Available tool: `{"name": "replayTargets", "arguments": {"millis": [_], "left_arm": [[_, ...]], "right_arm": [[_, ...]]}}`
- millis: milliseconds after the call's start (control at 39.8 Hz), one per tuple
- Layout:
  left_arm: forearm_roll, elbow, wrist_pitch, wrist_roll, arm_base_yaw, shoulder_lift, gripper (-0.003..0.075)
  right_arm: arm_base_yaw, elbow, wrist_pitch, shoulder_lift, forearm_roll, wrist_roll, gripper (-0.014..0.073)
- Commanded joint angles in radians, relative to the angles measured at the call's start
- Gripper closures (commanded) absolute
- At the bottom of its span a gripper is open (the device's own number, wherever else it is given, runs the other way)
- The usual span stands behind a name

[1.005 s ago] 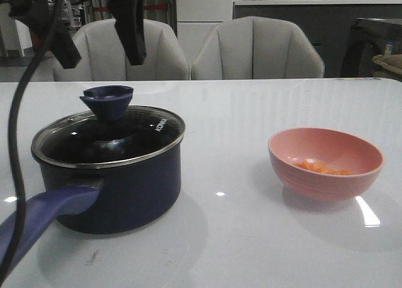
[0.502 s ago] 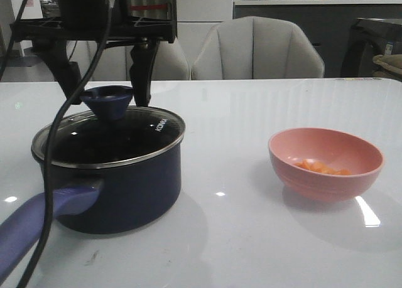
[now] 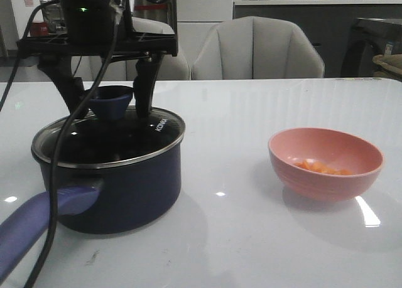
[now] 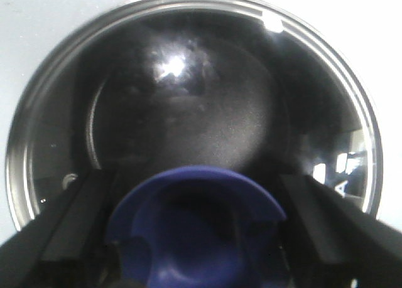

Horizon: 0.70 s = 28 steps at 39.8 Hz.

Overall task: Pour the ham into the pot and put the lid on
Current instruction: 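Lower the left gripper onto the purple lid knob and grasp it, then lift the glass lid off the saucepan with the left gripper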

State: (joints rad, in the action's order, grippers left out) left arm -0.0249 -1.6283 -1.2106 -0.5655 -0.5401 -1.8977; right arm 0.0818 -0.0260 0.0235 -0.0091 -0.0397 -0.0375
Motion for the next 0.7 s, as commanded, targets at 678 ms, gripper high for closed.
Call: {"name": "replayTargets", "arguments": {"millis": [678], "left_arm": [[-0.034, -0.109, -0.078, 0.027, 0.000, 0.048, 0.0554]], "right_arm": [[-0.005, -0.010, -0.085, -0.020, -0.010, 0.000, 0.0459]]}}
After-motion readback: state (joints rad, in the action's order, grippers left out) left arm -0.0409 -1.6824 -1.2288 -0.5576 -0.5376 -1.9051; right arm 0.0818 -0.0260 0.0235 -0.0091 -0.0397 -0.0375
